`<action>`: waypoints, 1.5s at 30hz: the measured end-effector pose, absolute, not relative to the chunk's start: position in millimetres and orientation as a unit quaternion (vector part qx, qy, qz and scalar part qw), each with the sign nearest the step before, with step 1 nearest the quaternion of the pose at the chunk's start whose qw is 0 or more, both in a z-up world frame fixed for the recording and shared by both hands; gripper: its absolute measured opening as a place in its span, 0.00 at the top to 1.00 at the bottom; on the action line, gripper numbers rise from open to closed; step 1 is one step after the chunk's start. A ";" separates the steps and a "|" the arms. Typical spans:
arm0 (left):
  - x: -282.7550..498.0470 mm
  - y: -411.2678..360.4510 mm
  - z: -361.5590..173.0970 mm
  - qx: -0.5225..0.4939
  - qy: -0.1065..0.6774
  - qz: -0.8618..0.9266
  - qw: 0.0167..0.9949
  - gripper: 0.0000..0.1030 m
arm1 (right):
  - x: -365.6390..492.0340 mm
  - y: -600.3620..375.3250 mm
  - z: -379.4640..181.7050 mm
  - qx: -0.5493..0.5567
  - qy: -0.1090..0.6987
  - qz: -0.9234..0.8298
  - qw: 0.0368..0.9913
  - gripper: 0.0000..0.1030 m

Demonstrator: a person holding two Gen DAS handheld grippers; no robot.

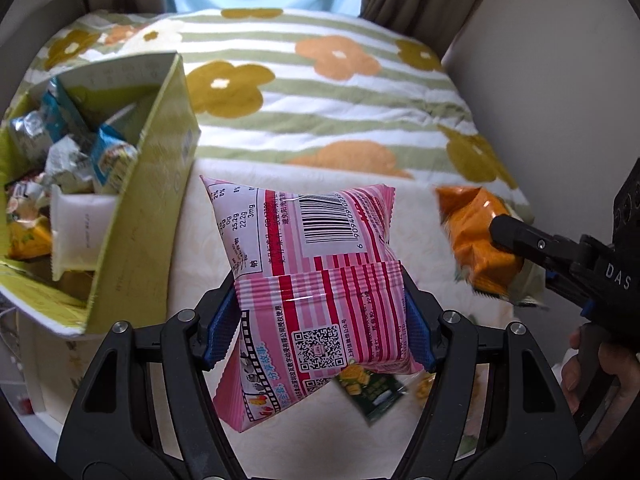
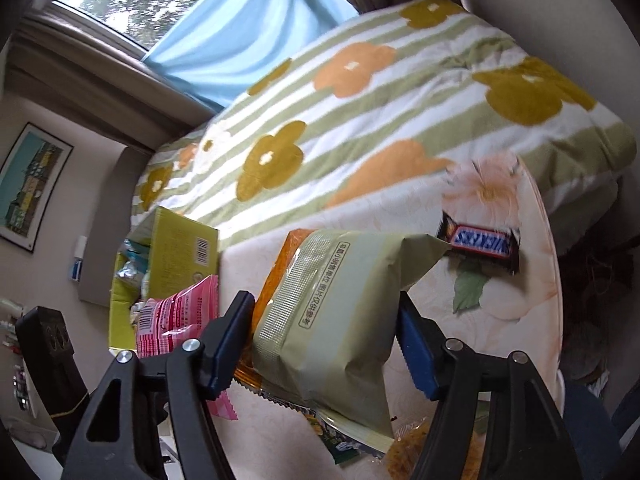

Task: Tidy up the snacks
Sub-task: 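Carry both held packets over the box and open both grippers to drop them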

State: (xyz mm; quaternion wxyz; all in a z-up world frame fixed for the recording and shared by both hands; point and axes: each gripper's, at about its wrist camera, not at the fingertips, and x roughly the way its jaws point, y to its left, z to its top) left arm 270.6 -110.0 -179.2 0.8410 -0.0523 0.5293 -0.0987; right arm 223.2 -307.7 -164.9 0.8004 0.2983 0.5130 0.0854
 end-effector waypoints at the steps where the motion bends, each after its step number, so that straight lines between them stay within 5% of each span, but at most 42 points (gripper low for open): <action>1: 270.2 -109.1 -173.0 -0.056 0.524 -0.097 0.844 0.35 | 223.6 -307.6 -159.2 0.296 0.508 0.092 0.804 0.38; 17: 281.8 17.2 -99.5 -0.106 0.447 -0.043 0.887 0.35 | 249.8 -229.2 -88.9 0.275 0.453 0.187 0.827 0.39; 38: 340.5 205.6 -152.4 -0.086 0.509 -0.051 0.855 0.35 | 293.3 -41.0 -101.1 0.290 0.470 0.184 0.813 0.39; 40: 343.2 212.9 -159.1 -0.087 0.517 -0.063 0.849 0.32 | 294.9 -31.1 -102.5 0.288 0.473 0.180 0.813 0.39; 42: 343.4 218.0 -163.6 -0.094 0.522 -0.089 0.843 0.10 | 296.5 -23.7 -103.1 0.286 0.476 0.176 0.813 0.39; 45: 338.6 222.6 -163.5 -0.071 0.513 -0.084 0.851 0.00 | 298.0 -11.1 -105.1 0.283 0.481 0.169 0.813 0.39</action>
